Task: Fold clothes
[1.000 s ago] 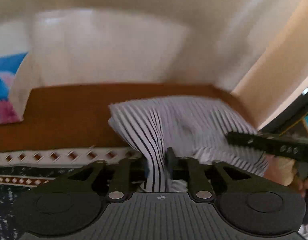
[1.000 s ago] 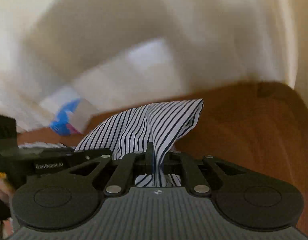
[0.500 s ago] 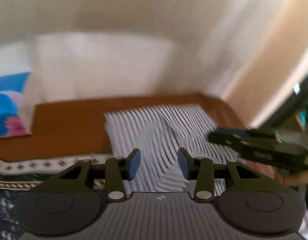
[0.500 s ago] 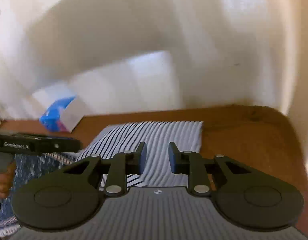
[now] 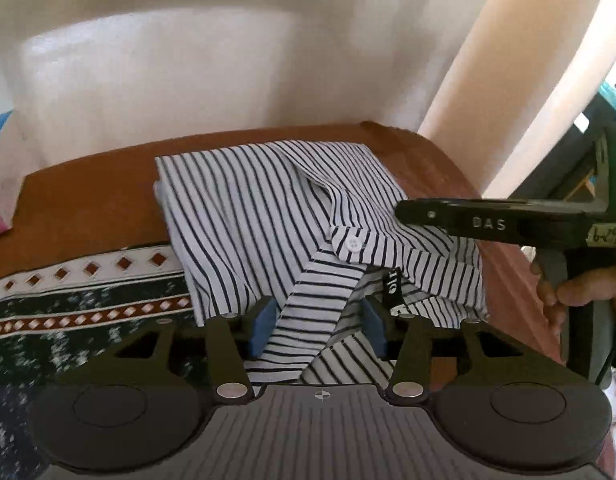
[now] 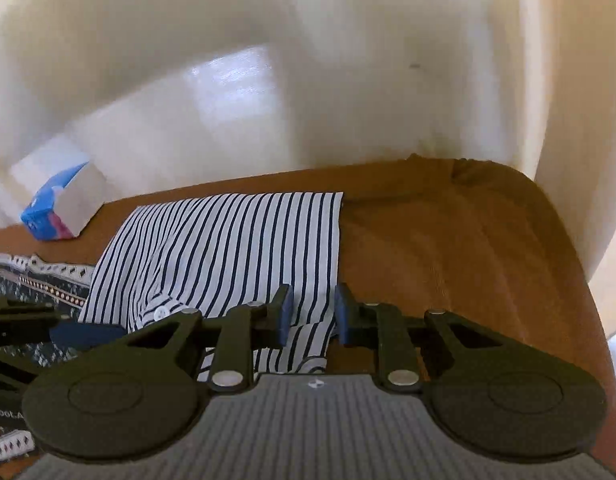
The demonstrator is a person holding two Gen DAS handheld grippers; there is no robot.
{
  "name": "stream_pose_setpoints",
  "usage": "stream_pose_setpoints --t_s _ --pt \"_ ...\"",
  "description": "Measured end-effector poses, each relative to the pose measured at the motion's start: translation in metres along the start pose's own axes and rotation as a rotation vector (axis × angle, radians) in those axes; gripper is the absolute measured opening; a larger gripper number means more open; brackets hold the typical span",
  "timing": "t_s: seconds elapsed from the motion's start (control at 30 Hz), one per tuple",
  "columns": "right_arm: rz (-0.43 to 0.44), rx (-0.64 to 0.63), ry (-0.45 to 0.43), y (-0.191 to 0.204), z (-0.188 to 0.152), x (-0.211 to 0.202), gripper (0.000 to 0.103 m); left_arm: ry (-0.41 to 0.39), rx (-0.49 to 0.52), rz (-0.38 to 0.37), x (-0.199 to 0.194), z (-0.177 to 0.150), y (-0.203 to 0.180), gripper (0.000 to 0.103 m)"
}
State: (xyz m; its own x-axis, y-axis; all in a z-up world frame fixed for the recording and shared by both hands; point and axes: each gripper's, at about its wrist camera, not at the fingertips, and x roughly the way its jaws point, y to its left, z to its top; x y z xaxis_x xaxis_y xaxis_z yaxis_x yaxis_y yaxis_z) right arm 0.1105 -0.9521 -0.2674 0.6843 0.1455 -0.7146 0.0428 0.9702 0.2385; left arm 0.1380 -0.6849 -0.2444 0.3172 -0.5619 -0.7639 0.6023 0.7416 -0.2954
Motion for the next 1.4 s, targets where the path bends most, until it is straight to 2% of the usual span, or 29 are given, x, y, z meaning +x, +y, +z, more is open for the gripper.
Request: stream_pose_setpoints --t_s 0.13,0.3,0.4,0.47,0.6,0.67,0.8,0.83,0.87,0.9,0.93,0.97,1.0,1.03,1.07,1.17,1.4 --pt "0.018 -0.012 -0.063 0.016 -0.004 -0.026 0.029 -0.078 -0.019 0.063 -0.03 -0.009 0.005 0.065" --pt "0.01 -0.062 -0.027 0.032 -0.026 -0.034 0.029 -0.008 0.004 0.067 -0.014 -0.022 0.003 0.064" --pt "-0.015 -0.047 0.004 0.029 -0.035 -0.025 0.027 -0.024 0.035 0.082 -0.008 -0.026 -0.002 0.067" --pt "-0.021 -0.045 -0.004 0.029 -0.036 -0.024 0.027 -0.023 0.031 0.083 -0.006 -0.025 -0.002 0.067" --pt "-0.02 -0.053 0.046 0.031 -0.024 -0.026 0.03 -0.005 0.017 0.089 -0.015 -0.019 -0.004 0.067" --pt "-0.024 -0.044 0.024 0.038 -0.021 -0.036 0.03 -0.025 0.02 0.094 -0.034 -0.02 -0.008 0.067" --pt "0.0 -0.041 -0.053 0.062 -0.02 -0.083 0.031 -0.07 0.031 0.109 -0.085 -0.029 -0.021 0.068" --pt "0.003 -0.044 -0.069 0.069 -0.021 -0.095 0.031 -0.089 0.038 0.11 -0.098 -0.031 -0.026 0.071" --pt "0.004 -0.046 -0.086 0.077 -0.024 -0.11 0.032 -0.11 0.046 0.111 -0.112 -0.034 -0.031 0.081" --pt "0.004 -0.047 -0.106 0.085 -0.027 -0.126 0.037 -0.138 0.055 0.118 -0.125 -0.037 -0.035 0.087" --pt "-0.001 -0.05 -0.121 0.092 -0.029 -0.14 0.042 -0.171 0.065 0.131 -0.137 -0.04 -0.04 0.097" --pt "-0.008 -0.052 -0.136 0.099 -0.032 -0.153 0.059 -0.204 0.074 0.148 -0.15 -0.043 -0.045 0.103" --pt "-0.015 -0.055 -0.15 0.106 -0.034 -0.166 0.083 -0.228 0.082 0.173 -0.16 -0.048 -0.05 0.103" --pt "-0.021 -0.066 -0.161 0.11 -0.036 -0.177 0.095 -0.231 0.092 0.194 -0.166 -0.051 -0.055 0.103" --pt "-0.026 -0.083 -0.167 0.115 -0.039 -0.187 0.103 -0.233 0.103 0.21 -0.17 -0.054 -0.059 0.103" --pt "-0.062 -0.12 -0.126 0.125 -0.044 -0.206 0.103 -0.224 0.138 0.228 -0.177 -0.063 -0.069 0.103" --pt "-0.089 -0.169 -0.071 0.125 -0.063 -0.21 0.103 -0.203 0.103 0.249 -0.172 -0.066 -0.08 0.103"
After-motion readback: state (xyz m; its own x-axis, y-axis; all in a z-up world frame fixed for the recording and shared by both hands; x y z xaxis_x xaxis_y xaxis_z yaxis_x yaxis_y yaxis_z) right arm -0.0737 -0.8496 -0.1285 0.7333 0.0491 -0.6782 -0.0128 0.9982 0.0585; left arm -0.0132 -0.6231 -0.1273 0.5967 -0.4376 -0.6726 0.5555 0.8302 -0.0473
